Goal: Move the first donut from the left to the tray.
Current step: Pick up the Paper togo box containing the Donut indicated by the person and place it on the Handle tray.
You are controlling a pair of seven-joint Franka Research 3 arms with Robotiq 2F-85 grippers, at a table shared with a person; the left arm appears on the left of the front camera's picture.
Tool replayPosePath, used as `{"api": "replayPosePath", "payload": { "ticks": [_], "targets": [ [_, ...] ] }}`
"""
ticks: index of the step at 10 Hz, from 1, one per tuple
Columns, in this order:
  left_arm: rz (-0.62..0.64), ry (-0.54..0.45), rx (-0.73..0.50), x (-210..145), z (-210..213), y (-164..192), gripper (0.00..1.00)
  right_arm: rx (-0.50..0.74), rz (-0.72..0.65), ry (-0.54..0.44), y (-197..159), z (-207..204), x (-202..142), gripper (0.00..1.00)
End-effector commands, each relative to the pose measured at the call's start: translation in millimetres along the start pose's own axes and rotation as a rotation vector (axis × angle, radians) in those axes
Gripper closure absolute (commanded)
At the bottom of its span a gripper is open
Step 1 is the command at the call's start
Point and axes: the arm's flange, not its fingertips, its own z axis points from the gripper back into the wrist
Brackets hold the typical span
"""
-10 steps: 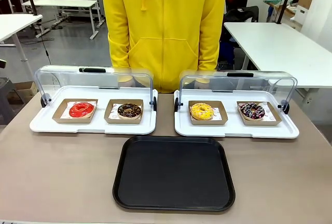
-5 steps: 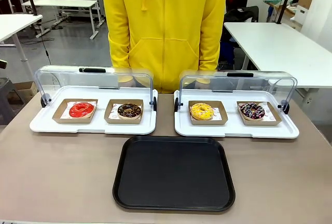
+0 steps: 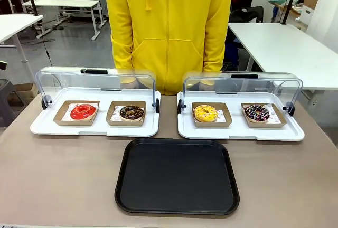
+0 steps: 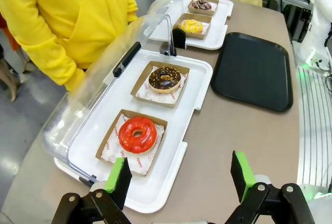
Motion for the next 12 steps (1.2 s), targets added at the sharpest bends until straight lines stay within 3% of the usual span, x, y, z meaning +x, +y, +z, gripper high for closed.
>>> {"api": "replayPosePath", "payload": {
  "ticks": [1, 12],
  "targets": [
    [-0.012, -0.006, -0.001, 0.9, 1.2, -0.8, 0.0, 0.003, 0.028, -0.026, -4.3, 0.2, 2.1, 0.0],
    [-0.012, -0.006, -0.001, 0.9, 1.2, -0.8, 0.0, 0.003, 0.028, -0.026, -4.3, 0.2, 2.1, 0.0]
  ]
}}
